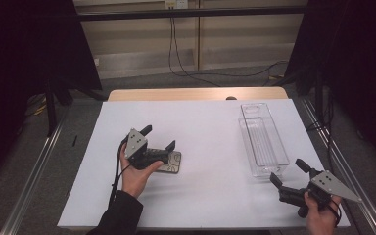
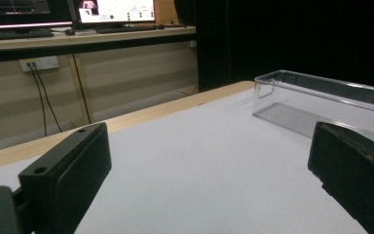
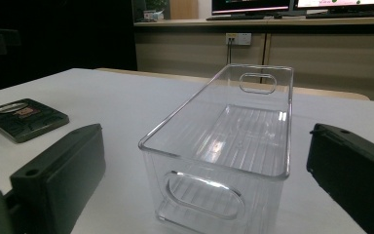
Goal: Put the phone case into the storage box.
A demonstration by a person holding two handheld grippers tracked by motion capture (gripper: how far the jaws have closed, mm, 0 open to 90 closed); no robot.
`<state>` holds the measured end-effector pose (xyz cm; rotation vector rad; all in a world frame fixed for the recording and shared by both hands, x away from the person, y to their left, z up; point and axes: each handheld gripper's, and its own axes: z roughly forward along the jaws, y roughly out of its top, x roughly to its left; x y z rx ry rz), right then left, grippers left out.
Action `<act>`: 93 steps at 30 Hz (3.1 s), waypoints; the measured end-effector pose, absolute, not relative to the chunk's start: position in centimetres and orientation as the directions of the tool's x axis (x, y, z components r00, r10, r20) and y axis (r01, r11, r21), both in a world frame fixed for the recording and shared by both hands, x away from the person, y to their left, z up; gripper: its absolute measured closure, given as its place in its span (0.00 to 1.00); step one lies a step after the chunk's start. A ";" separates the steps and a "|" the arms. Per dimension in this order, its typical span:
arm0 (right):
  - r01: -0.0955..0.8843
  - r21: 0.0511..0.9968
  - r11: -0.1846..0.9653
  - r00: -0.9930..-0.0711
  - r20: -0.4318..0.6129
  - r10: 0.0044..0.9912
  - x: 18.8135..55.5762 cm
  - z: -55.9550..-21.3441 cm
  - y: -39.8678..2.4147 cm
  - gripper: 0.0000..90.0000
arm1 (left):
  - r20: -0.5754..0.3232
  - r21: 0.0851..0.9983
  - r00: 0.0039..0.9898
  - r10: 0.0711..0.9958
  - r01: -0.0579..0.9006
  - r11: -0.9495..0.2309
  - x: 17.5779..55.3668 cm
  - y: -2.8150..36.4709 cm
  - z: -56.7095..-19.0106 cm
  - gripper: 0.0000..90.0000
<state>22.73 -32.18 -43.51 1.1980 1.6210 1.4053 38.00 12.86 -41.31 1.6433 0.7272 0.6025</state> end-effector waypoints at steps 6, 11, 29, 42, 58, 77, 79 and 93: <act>0.211 0.977 0.003 -0.359 0.074 0.931 22.8 -43.6 -32.1 0.00 | 0.014 0.985 0.663 0.748 0.119 -0.125 39.0 12.3 -41.5 0.07; 0.213 0.977 0.000 -0.358 0.078 0.931 22.8 -43.5 -32.1 0.00 | 0.025 0.977 0.674 0.738 0.141 -0.161 38.7 12.4 -41.7 0.25; 0.212 0.977 0.001 -0.357 0.076 0.931 22.8 -43.5 -32.1 0.00 | -0.026 0.973 0.724 0.690 0.178 -0.150 38.5 12.6 -41.4 0.79; 0.214 0.977 0.004 -0.356 0.074 0.932 22.8 -43.5 -32.2 0.00 | -0.107 0.933 0.727 0.678 0.310 -0.186 38.9 13.1 -41.4 1.00; 0.215 0.977 -0.005 -0.349 0.081 0.934 22.8 -43.5 -32.2 0.00 | -0.170 0.789 0.733 0.658 0.502 -0.355 41.2 11.7 -41.1 1.00; 0.216 0.976 0.004 -0.356 0.075 0.931 22.8 -43.6 -32.1 0.00 | -0.187 0.656 0.688 0.701 0.619 -0.432 43.7 8.8 -42.8 1.00; 0.215 0.977 0.003 -0.356 0.075 0.932 22.8 -43.5 -32.1 0.00 | -0.190 0.647 0.681 0.708 0.629 -0.432 43.8 8.7 -43.1 1.00; 0.218 0.976 0.003 -0.358 0.077 0.931 22.8 -43.6 -32.2 0.00 | -0.183 0.611 0.678 0.712 0.646 -0.458 43.8 7.5 -44.6 1.00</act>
